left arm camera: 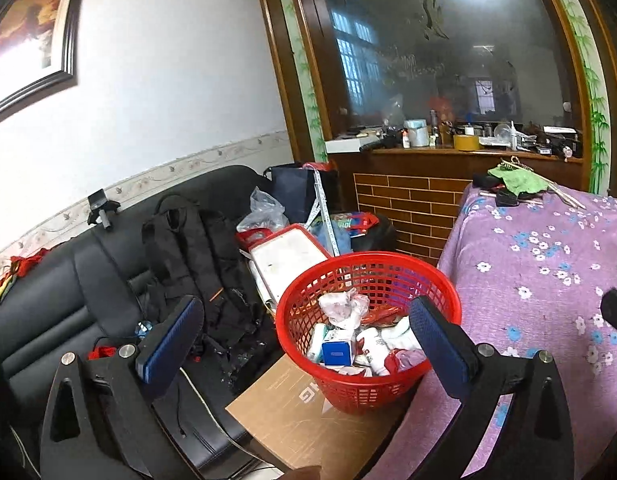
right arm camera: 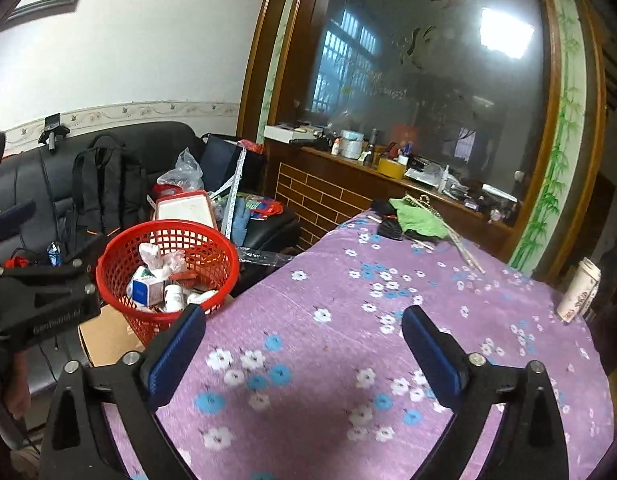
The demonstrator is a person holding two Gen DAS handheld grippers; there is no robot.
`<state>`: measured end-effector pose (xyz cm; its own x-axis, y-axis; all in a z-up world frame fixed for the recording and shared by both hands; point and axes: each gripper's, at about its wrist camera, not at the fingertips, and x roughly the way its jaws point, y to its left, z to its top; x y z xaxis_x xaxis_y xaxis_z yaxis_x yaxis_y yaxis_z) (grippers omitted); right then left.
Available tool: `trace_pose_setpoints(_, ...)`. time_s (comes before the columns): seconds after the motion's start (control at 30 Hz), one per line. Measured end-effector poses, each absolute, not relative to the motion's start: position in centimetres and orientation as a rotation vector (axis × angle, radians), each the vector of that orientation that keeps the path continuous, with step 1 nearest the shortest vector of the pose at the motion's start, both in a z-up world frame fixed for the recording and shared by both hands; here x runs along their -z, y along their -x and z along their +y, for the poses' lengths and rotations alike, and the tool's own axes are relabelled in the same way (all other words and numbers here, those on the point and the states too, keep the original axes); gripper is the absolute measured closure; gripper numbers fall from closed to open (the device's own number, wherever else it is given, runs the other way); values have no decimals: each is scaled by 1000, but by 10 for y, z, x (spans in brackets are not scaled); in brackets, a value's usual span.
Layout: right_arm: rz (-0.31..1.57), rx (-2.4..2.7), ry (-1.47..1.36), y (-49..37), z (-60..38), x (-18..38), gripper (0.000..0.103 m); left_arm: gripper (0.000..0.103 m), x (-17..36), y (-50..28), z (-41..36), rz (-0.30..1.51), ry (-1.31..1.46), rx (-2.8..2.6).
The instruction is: Collect trash
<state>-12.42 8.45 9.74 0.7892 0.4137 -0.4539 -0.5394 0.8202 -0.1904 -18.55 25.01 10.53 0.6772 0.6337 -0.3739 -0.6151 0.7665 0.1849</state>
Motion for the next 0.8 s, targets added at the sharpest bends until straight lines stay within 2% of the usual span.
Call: trace_pose_setpoints(0.8, 401, -527, 306, 138, 60, -95, 1, 1, -102, 183, 228, 467, -45, -650)
